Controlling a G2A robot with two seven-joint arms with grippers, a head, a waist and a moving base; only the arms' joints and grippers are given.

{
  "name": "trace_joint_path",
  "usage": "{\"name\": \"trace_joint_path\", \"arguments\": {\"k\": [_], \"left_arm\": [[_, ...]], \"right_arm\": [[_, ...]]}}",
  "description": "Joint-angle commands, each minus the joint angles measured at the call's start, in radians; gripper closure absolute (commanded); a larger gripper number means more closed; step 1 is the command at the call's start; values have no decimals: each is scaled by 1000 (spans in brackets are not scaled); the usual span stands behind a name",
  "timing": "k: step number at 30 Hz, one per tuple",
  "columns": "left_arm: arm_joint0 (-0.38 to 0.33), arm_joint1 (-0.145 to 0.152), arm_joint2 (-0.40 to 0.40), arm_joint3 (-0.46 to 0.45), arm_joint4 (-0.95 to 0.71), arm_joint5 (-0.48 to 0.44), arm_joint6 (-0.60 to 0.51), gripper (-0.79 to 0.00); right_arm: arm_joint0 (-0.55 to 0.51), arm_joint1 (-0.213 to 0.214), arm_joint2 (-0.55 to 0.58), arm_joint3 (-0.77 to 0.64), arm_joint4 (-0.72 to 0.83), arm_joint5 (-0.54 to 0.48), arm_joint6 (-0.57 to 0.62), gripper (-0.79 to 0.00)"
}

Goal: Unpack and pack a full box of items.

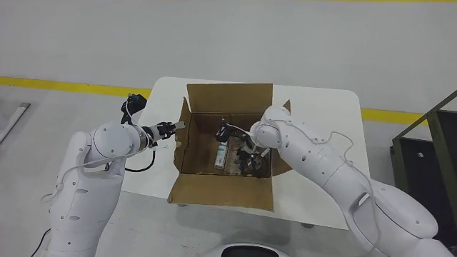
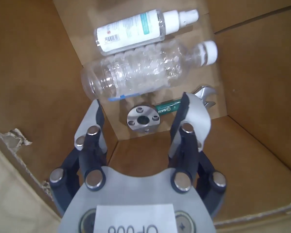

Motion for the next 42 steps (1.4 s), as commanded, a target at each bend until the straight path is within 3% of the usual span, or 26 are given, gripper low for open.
{"name": "trace_joint_path", "arguments": {"k": [1,4,8,9,12,16,20,26,28,31,34,42], "left_arm": [[0,0,0,0,0,0,0,-785],[0,0,0,0,0,0,0,-785],[0,0,0,0,0,0,0,-785],[0,0,0,0,0,0,0,-785],[0,0,0,0,0,0,0,-785],[0,0,0,0,0,0,0,-785],[0,0,0,0,0,0,0,-785],[0,0,0,0,0,0,0,-785],[0,0,0,0,0,0,0,-785],[0,0,0,0,0,0,0,-785],[0,0,0,0,0,0,0,-785],[0,0,0,0,0,0,0,-785]], "right_arm": [[15,18,55,-18,28,-36,-59,-677],[20,64,163,-67,67,-93,-112,-686],[-53,179,435,-255,113,-164,-134,-736],[-101,209,513,-322,124,-171,-119,-773],[-279,283,752,-533,185,-175,-63,-785],[-496,335,976,-698,274,-123,-16,-785],[-616,350,1051,-699,387,-83,-25,-730],[-634,351,1002,-661,407,-50,-18,-727],[-622,350,977,-643,383,-27,-19,-643],[-603,348,944,-604,355,12,-27,-268],[-592,346,921,-572,351,31,-47,0],[-603,354,942,-553,363,49,-98,0]]}}
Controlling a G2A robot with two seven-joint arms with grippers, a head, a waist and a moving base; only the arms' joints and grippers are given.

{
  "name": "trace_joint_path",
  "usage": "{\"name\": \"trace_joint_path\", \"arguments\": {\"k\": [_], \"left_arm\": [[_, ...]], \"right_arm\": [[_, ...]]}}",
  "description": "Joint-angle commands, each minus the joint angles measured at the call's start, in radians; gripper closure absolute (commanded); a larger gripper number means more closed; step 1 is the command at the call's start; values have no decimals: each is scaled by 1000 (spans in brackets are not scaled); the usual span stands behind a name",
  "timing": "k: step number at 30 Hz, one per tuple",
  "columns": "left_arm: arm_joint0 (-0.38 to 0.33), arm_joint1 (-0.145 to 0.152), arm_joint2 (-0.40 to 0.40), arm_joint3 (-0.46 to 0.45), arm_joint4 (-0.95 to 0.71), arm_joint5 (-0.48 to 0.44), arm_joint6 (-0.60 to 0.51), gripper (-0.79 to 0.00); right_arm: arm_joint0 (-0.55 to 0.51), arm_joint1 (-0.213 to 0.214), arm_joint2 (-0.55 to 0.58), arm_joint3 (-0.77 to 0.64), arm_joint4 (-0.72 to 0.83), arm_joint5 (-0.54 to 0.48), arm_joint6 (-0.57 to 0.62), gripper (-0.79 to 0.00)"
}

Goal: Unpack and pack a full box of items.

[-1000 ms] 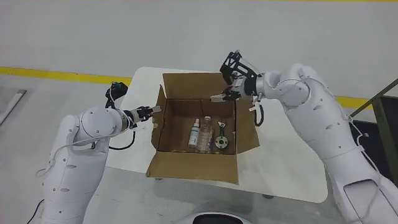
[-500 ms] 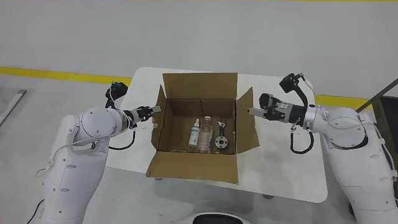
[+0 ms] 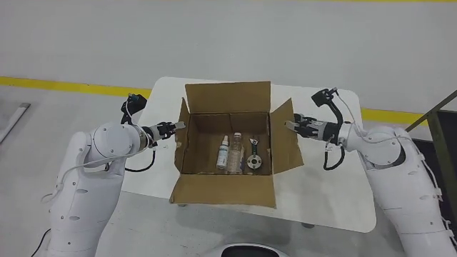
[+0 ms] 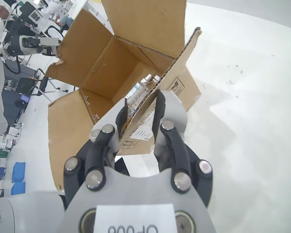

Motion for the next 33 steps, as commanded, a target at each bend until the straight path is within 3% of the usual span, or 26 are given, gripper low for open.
{"name": "trace_joint_path", "arguments": {"k": [1,14,19,20,21,22,23,31,33], "left_arm": [[0,0,0,0,0,0,0,-785],[0,0,0,0,0,0,0,-785],[0,0,0,0,0,0,0,-785],[0,0,0,0,0,0,0,-785],[0,0,0,0,0,0,0,-785],[0,0,0,0,0,0,0,-785],[0,0,0,0,0,0,0,-785],[0,0,0,0,0,0,0,-785],[0,0,0,0,0,0,0,-785]], "right_arm": [[-12,4,20,-8,5,11,-16,0],[-240,38,235,-174,44,139,-121,0],[-315,49,293,-255,24,176,-101,0],[-325,50,297,-266,26,181,-101,-132],[-333,51,299,-276,19,184,-102,-354],[-338,51,300,-281,18,185,-106,-717],[-342,52,300,-284,22,176,-111,-785],[-373,59,336,-283,-29,-4,-211,-785],[-383,62,356,-266,-60,-54,-240,-496]]}}
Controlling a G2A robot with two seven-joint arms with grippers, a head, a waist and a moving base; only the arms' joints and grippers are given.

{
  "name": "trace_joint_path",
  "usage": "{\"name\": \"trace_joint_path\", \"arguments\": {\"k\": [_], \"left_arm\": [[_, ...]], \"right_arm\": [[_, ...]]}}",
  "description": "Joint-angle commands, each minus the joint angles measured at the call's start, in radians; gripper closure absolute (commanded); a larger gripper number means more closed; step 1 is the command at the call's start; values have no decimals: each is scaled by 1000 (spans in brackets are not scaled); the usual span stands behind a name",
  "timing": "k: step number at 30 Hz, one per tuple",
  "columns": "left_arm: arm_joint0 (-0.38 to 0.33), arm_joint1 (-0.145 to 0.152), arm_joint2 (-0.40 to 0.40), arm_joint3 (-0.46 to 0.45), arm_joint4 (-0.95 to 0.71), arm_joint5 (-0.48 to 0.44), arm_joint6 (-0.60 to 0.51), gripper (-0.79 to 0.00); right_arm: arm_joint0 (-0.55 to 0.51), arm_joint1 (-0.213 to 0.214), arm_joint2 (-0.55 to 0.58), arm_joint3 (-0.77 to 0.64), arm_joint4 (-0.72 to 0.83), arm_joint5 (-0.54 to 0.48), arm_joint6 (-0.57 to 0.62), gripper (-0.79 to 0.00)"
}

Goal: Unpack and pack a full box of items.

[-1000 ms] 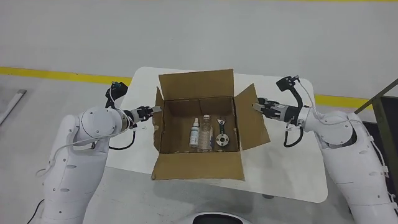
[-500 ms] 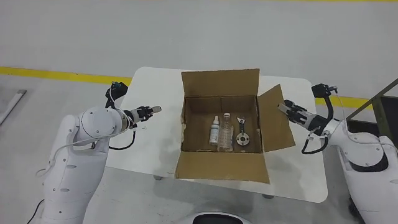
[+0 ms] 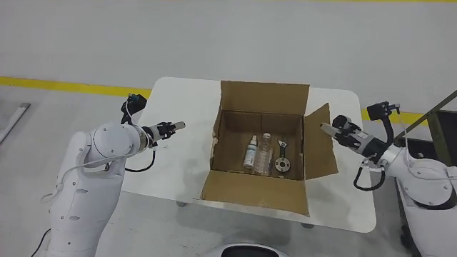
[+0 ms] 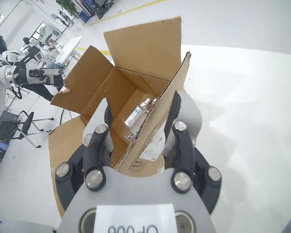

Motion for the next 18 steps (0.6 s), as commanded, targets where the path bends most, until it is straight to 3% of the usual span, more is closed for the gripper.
{"name": "trace_joint_path", "arguments": {"k": [1,2,3,8,18], "left_arm": [[0,0,0,0,0,0,0,-785],[0,0,0,0,0,0,0,-785],[0,0,0,0,0,0,0,-785],[0,0,0,0,0,0,0,-785],[0,0,0,0,0,0,0,-785]], "right_arm": [[-9,4,21,12,-54,-33,-26,-289],[-16,5,29,12,-92,-35,-41,-111],[-22,6,34,14,-127,-35,-61,0],[-29,4,4,61,-202,-48,-142,0],[103,-18,-221,139,-193,-149,-181,0]]}}
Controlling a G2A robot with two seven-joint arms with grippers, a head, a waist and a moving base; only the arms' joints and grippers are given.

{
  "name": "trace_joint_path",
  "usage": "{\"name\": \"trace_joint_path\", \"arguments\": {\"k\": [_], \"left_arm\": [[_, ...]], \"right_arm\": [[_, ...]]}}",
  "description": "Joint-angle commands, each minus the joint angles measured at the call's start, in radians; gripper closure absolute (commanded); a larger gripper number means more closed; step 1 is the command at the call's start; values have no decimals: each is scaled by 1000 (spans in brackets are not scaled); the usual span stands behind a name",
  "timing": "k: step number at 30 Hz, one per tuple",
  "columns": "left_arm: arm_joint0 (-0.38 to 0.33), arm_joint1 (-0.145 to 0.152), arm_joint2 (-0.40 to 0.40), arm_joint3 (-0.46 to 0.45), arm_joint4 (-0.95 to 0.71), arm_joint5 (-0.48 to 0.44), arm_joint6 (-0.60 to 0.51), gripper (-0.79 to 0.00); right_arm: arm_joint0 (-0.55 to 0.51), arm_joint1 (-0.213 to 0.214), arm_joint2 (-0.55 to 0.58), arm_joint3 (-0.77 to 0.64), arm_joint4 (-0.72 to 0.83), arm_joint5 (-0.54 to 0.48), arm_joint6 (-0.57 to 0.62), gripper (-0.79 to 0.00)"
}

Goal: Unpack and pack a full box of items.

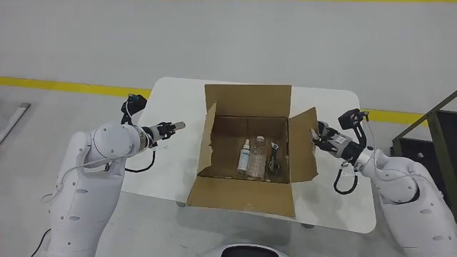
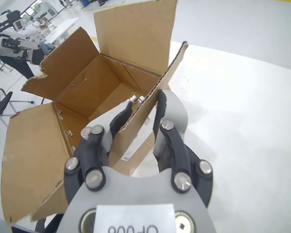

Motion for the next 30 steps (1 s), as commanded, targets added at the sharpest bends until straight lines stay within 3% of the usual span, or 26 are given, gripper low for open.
{"name": "trace_joint_path", "arguments": {"k": [1,11,17,24,25,28,30], "left_arm": [[0,0,0,0,0,0,0,-785],[0,0,0,0,0,0,0,-785],[0,0,0,0,0,0,0,-785],[0,0,0,0,0,0,0,-785],[0,0,0,0,0,0,0,-785],[0,0,0,0,0,0,0,-785],[0,0,0,0,0,0,0,-785]], "right_arm": [[20,-1,-15,7,4,-18,4,0],[-19,14,74,-39,85,-16,5,0],[-61,15,108,-47,160,172,29,0],[-99,15,118,-112,159,295,42,0],[-104,15,121,-113,158,306,39,-172],[-123,16,133,-144,148,310,17,-785],[-136,16,152,-159,169,289,-1,-785]]}}
